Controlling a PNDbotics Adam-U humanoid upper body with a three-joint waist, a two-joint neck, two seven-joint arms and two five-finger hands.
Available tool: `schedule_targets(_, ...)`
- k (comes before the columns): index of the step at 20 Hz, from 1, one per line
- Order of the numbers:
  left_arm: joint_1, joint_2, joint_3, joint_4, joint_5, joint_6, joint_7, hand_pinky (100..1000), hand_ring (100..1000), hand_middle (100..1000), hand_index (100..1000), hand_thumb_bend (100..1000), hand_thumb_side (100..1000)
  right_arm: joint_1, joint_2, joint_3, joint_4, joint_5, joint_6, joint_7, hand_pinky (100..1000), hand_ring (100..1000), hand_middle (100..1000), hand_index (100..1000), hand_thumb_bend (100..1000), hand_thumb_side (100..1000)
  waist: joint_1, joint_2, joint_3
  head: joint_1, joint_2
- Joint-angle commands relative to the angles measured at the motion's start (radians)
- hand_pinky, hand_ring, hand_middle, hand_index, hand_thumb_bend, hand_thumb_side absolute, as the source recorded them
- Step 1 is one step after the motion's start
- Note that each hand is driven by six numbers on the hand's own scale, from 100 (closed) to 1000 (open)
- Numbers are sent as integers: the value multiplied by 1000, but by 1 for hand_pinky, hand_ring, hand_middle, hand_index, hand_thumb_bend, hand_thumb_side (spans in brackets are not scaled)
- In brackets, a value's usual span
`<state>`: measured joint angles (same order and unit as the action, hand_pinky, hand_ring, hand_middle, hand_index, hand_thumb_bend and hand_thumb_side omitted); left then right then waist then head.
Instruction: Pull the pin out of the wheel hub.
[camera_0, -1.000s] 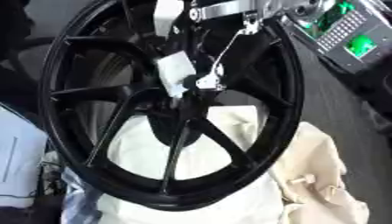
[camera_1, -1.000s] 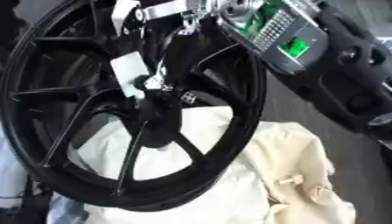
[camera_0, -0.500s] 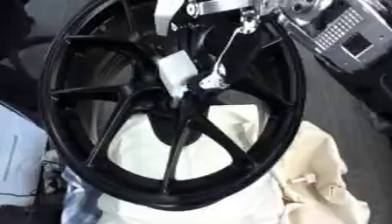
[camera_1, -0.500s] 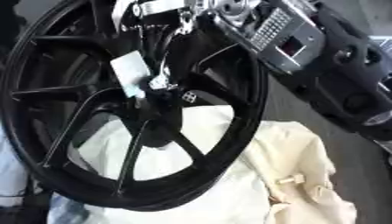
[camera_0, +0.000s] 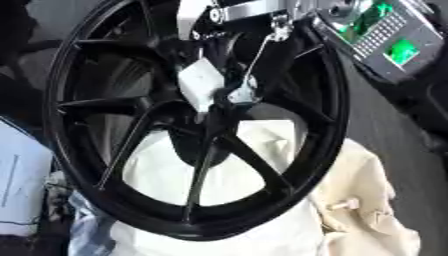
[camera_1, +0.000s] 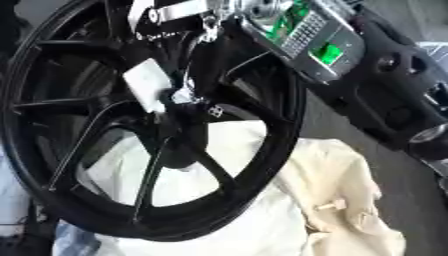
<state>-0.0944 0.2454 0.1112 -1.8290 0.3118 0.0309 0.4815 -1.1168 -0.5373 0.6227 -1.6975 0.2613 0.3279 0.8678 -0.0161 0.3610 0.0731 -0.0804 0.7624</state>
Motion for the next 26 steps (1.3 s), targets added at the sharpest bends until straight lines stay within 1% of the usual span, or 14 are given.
schedule_targets(1,-5,10,9,-6,-4,-2,2,762,752,708,716,195,899,-9,-1,-6,3,2,13,-2,798,599,431,612,202,100,2,-12,2,-1,-9)
schedule_targets(3,-5,10,9,-6,-3,-2,1,762,752,708,716,196,899,-11,-1,-10,-3,-10,20,-13,796,586,409,592,197,100,2,-11,1,-1,-8)
schedule_targets(8,-6,10,10,-4,-4,-2,2,763,752,708,716,195,898,-30,-10,-32,-56,-36,18,-17,788,569,383,563,230,100,4,-14,-3,0,-5)
schedule_targets(9,-5,10,10,-3,-4,-2,2,763,753,708,716,195,897,-36,-14,-38,-69,-36,18,-16,782,562,371,551,262,100,5,-15,-4,1,-5)
schedule_targets(11,-4,10,11,-3,-5,-2,2,763,752,708,717,195,896,-45,-21,-48,-92,-33,25,-14,777,547,357,538,282,100,5,-18,-4,0,-3)
schedule_targets(14,-4,10,9,-2,-4,-2,2,764,753,709,717,195,897,-47,-24,-58,-112,-43,52,-18,779,540,347,531,287,100,6,-21,-4,-1,-4)
schedule_targets(18,-1,8,8,3,-4,0,-1,764,753,709,717,196,898,-49,-27,-71,-136,-80,96,-31,781,529,332,518,299,100,5,-27,-7,-1,-3)
schedule_targets(23,2,13,12,4,-6,-3,4,765,753,710,717,195,895,-60,-43,-102,-186,-113,125,-37,775,523,330,517,320,100,4,-37,-10,-1,-1)
schedule_targets(24,4,14,13,4,-6,-3,5,765,753,710,717,195,915,-62,-48,-108,-198,-119,127,-34,775,523,332,517,266,100,3,-39,-11,-2,0)
schedule_targets(25,6,15,14,4,-7,-3,7,765,752,710,717,195,894,-63,-55,-119,-212,-130,129,-35,777,523,330,518,306,100,2,-42,-13,-3,1)
schedule_targets(26,7,17,16,4,-7,-3,8,765,752,709,716,195,894,-62,-63,-135,-227,-148,133,-40,782,524,334,521,138,100,1,-45,-16,-3,2)
